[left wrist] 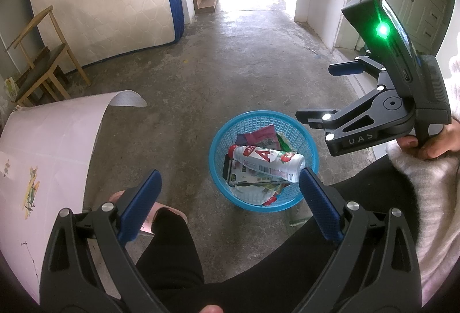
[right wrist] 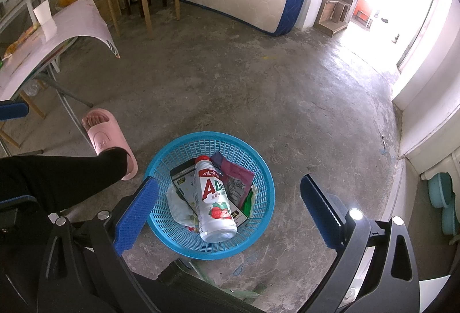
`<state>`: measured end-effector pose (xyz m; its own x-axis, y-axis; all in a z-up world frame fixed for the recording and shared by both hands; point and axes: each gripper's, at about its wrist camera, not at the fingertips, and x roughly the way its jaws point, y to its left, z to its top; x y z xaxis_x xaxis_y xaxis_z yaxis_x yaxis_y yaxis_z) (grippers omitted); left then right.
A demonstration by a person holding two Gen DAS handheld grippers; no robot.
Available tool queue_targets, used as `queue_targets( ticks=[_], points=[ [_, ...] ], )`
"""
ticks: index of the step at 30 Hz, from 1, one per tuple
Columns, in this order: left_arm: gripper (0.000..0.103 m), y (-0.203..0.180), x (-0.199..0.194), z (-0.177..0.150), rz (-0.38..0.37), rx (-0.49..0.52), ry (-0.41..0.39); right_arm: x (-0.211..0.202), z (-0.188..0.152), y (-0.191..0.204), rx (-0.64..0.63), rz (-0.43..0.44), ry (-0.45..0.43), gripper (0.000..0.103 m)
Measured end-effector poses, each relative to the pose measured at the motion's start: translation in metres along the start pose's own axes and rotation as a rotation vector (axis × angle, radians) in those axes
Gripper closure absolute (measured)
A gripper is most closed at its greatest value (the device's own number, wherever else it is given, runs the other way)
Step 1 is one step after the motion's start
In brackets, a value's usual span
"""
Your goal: Collect trash
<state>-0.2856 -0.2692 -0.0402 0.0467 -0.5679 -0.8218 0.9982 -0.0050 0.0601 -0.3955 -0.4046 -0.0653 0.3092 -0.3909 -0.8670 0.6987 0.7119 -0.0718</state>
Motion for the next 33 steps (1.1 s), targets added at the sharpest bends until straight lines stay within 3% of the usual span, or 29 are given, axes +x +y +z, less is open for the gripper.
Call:
queue_targets(
  ticks=[33],
  points=[
    [0.011,-0.005,-0.004,0.001,0.0,-0.006,0.004,0.001,0.002,-0.002,0.003,0.002,0.003,0.007]
  ],
)
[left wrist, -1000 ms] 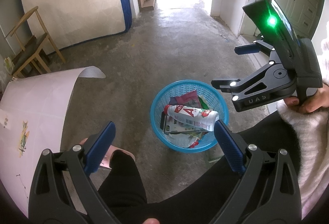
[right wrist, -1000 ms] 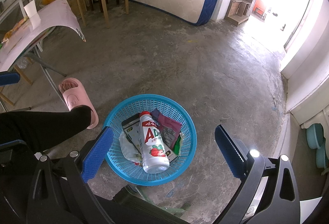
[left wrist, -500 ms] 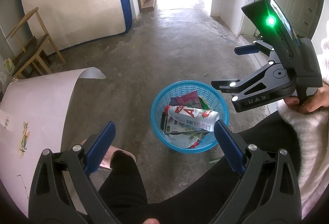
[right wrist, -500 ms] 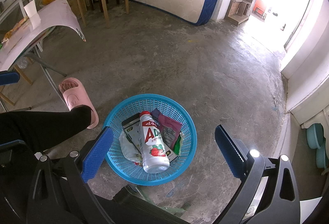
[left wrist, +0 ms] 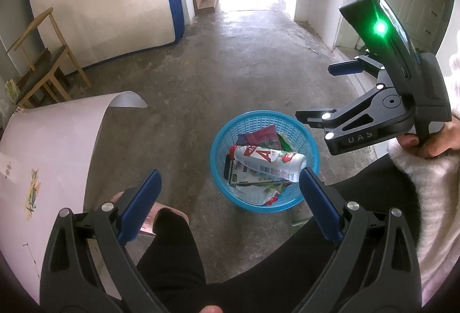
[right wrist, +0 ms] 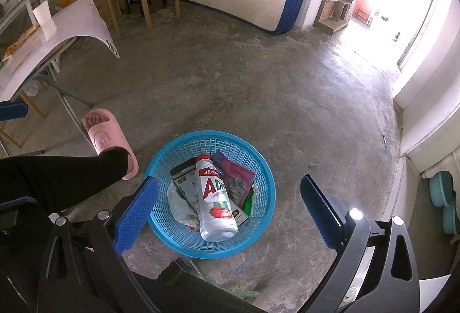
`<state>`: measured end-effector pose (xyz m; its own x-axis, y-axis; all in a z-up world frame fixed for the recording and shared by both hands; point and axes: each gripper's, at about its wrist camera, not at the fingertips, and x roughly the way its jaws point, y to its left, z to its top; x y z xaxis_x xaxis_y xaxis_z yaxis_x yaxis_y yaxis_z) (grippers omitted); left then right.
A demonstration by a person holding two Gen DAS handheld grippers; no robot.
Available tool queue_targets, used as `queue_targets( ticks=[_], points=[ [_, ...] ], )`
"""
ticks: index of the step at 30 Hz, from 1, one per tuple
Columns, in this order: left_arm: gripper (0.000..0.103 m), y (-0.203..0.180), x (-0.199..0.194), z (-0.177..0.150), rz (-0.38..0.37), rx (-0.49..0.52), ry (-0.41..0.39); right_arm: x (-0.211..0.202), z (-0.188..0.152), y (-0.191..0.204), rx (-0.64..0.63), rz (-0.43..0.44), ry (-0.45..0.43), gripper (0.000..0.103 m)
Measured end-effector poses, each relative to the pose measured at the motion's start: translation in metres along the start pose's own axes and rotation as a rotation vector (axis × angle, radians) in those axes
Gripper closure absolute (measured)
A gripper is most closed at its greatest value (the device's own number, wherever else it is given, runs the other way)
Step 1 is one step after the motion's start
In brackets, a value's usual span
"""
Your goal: Collect trash
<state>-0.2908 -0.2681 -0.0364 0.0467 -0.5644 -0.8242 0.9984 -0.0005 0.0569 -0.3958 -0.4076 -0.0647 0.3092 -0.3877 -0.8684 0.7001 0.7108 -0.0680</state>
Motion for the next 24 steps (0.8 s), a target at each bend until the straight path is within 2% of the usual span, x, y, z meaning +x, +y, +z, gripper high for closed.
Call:
queue_targets(
  ticks=[24],
  points=[
    [0.011,0.0007,0.0004,0.0013,0.009,0.019,-0.01,0.0015,0.0012,-0.0025,-0.001,0.003,0.003,0.007]
  ],
)
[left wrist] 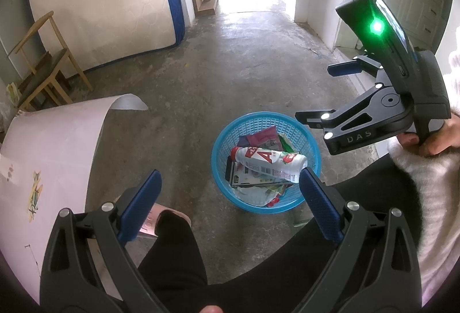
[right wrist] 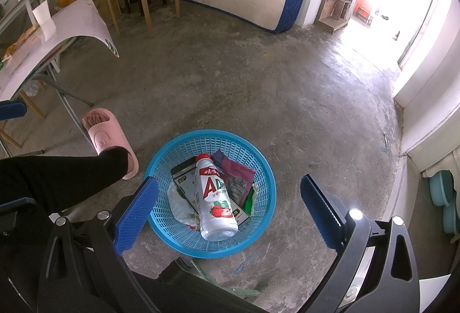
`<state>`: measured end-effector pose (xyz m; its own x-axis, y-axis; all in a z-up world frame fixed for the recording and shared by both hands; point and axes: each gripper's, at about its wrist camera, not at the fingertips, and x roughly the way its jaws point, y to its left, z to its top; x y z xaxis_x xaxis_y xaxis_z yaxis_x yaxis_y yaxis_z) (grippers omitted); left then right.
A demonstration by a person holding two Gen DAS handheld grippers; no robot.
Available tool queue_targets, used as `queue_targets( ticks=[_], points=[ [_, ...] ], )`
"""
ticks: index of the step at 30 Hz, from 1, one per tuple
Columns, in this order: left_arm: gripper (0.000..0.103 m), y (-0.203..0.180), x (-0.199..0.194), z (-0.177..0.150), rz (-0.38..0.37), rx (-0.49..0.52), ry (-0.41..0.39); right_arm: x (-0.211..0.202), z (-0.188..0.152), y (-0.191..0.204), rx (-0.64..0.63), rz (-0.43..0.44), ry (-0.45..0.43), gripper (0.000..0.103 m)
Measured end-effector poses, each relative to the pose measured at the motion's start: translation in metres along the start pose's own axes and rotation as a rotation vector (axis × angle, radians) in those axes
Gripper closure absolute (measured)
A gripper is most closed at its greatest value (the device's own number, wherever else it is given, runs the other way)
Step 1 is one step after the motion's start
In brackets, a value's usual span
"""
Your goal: Collect trash
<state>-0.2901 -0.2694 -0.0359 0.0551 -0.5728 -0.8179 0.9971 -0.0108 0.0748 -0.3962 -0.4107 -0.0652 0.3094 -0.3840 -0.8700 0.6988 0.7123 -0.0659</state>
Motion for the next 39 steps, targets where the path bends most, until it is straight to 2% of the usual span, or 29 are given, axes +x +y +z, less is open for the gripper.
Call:
queue_targets(
  ticks=[39],
  points=[
    [0.011,0.0028,0.0035,0.0006,0.011,0.0,0.014,0.006,0.0005,-0.0049,0.023,0.017,0.032,0.007]
  ],
)
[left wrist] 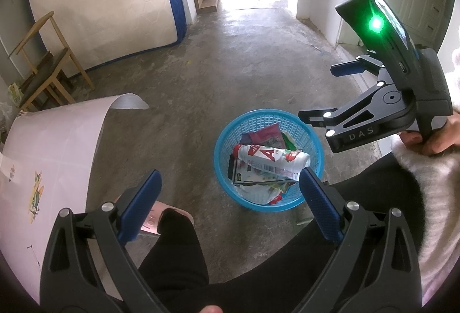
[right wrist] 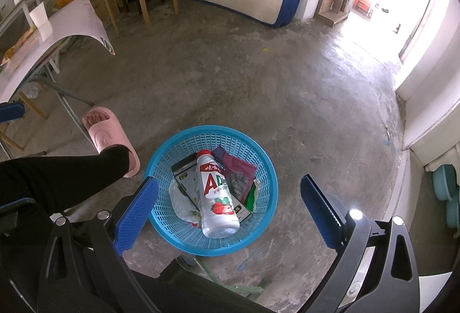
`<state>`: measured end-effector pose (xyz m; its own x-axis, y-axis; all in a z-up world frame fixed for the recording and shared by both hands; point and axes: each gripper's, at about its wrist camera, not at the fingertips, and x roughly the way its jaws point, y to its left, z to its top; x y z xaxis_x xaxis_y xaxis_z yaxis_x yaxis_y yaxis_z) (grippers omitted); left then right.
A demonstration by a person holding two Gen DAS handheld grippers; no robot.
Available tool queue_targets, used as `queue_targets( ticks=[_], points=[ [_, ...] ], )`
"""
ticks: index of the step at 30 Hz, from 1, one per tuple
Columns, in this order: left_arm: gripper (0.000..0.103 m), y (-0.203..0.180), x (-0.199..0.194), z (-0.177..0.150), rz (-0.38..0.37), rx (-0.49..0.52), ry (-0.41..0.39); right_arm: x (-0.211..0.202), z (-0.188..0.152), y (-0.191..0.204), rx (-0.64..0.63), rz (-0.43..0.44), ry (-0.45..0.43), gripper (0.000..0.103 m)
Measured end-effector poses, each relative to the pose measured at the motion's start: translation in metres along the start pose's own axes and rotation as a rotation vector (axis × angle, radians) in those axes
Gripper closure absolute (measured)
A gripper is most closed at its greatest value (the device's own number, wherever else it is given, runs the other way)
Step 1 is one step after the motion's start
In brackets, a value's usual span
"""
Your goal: Collect trash
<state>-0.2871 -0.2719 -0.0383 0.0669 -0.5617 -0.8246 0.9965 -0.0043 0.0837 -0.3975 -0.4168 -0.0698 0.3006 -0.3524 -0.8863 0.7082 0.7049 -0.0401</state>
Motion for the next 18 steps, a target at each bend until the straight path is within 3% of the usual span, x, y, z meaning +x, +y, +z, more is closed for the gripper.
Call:
queue_targets(
  ticks=[18],
  points=[
    [0.011,0.0002,0.0012,0.0015,-0.001,-0.001,0.003,0.0026,0.003,-0.0018,0.002,0.004,0.012,0.007]
  ],
)
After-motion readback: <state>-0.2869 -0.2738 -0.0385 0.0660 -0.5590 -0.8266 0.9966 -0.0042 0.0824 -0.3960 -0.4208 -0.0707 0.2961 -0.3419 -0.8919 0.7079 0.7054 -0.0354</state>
